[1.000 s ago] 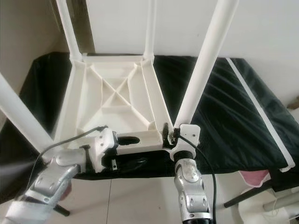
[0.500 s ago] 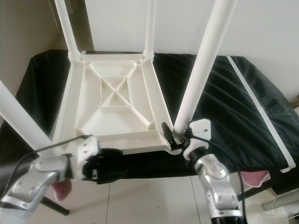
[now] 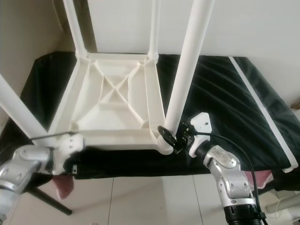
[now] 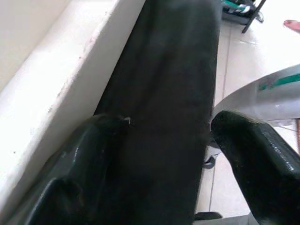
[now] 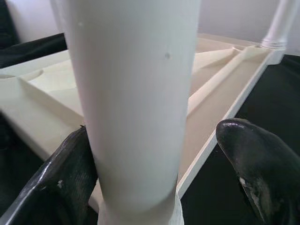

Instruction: Building children table

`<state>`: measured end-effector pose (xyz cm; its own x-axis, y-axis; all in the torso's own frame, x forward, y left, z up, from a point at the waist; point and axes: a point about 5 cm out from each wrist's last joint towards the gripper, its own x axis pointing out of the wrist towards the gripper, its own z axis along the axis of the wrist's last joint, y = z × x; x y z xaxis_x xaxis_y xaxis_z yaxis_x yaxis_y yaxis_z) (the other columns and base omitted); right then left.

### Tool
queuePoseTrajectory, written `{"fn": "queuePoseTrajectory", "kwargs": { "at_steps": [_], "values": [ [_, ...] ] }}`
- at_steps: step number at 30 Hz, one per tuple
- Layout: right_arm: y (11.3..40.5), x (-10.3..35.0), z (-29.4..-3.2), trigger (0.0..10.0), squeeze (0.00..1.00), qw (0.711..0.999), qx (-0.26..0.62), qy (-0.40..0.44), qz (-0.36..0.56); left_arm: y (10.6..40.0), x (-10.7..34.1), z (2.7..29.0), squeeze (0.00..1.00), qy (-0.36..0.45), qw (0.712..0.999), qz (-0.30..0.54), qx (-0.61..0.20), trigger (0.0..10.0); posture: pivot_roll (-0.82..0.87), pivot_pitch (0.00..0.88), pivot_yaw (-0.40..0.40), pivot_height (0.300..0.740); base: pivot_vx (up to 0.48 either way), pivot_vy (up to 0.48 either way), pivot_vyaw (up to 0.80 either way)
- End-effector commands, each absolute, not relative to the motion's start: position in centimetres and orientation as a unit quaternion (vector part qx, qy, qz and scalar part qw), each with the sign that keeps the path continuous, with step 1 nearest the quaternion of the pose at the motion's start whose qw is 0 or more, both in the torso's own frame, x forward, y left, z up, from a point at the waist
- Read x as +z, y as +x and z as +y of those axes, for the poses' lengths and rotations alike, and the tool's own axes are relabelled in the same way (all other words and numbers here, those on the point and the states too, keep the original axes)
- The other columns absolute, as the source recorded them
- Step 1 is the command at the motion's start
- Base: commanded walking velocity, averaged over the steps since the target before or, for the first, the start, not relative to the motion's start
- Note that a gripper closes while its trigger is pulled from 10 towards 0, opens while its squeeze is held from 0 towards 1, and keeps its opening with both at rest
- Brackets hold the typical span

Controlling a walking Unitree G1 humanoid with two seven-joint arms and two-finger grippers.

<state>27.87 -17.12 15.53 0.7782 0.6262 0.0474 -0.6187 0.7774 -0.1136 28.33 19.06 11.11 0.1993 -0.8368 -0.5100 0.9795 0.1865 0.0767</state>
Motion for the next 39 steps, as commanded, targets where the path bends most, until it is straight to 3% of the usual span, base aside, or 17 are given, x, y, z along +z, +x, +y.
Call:
{"fn": "queuePoseTrajectory", "kwargs": {
  "at_steps": [1,10,11,14,15,19,21,25,26,27,33,39],
  "values": [
    [28.3,15.1,-17.2,10.0,0.00,0.940,0.336,-0.046,-0.027,29.0,10.9,19.9,0.00,0.211,0.756,0.197,-0.588,10.0,0.00,0.051,-0.011,0.740,0.000,0.000,0.00],
    [29.0,14.2,-15.3,10.0,0.00,0.925,0.377,-0.040,-0.014,29.2,11.4,18.8,0.00,0.204,0.746,0.178,-0.609,10.0,0.00,0.045,0.003,0.740,0.000,0.000,0.00],
    [29.0,14.0,-14.9,2.7,0.00,0.923,0.383,-0.038,-0.012,28.2,11.4,17.9,0.00,0.177,0.734,0.169,-0.634,10.0,0.00,0.044,0.001,0.740,0.000,0.000,0.00],
    [29.0,13.8,-14.8,2.7,0.00,0.922,0.384,-0.036,-0.011,27.4,11.4,17.2,0.00,0.153,0.725,0.163,-0.652,10.0,0.00,0.045,0.001,0.740,0.000,0.000,0.00],
    [29.0,13.8,-14.9,0.0,0.00,0.923,0.384,-0.036,-0.012,26.8,11.6,16.7,0.00,0.135,0.721,0.156,-0.661,10.0,0.00,0.045,0.000,0.740,0.000,0.000,0.00],
    [29.0,13.8,-15.2,0.0,0.00,0.925,0.378,-0.035,-0.014,25.9,12.2,15.5,0.00,0.083,0.717,0.137,-0.679,10.0,0.01,0.048,-0.006,0.740,0.000,0.000,0.00],
    [29.0,13.7,-15.7,0.0,0.00,0.930,0.366,-0.035,-0.013,24.9,13.5,13.7,0.00,0.011,0.717,0.101,-0.690,10.0,0.01,0.054,-0.012,0.740,0.000,0.000,0.00],
    [29.0,13.6,-15.9,0.0,0.00,0.932,0.360,-0.037,-0.012,24.8,14.2,12.7,0.00,-0.019,0.723,0.078,-0.686,10.0,0.01,0.057,-0.017,0.740,0.000,0.000,0.00],
    [29.1,13.6,-16.2,9.4,0.00,0.935,0.352,-0.036,-0.010,24.7,14.8,11.7,0.00,-0.045,0.734,0.050,-0.676,10.0,0.01,0.062,-0.024,0.740,0.000,0.000,0.00],
    [29.0,13.5,-16.5,10.0,0.00,0.941,0.338,-0.031,-0.009,24.7,15.3,10.0,0.00,-0.075,0.761,0.016,-0.644,10.0,0.01,0.064,-0.030,0.740,0.000,0.000,0.00],
    [28.9,13.5,-16.9,10.0,0.00,0.953,0.301,-0.026,-0.015,24.3,15.6,7.5,0.00,-0.080,0.799,-0.017,-0.596,10.0,0.00,0.076,-0.048,0.740,0.000,0.000,0.00],
    [28.7,13.3,-17.1,10.0,0.00,0.960,0.279,-0.020,-0.013,24.3,16.4,6.6,0.00,-0.094,0.816,-0.042,-0.569,10.0,-0.01,0.080,-0.047,0.740,0.000,0.000,0.00]
  ]
}}
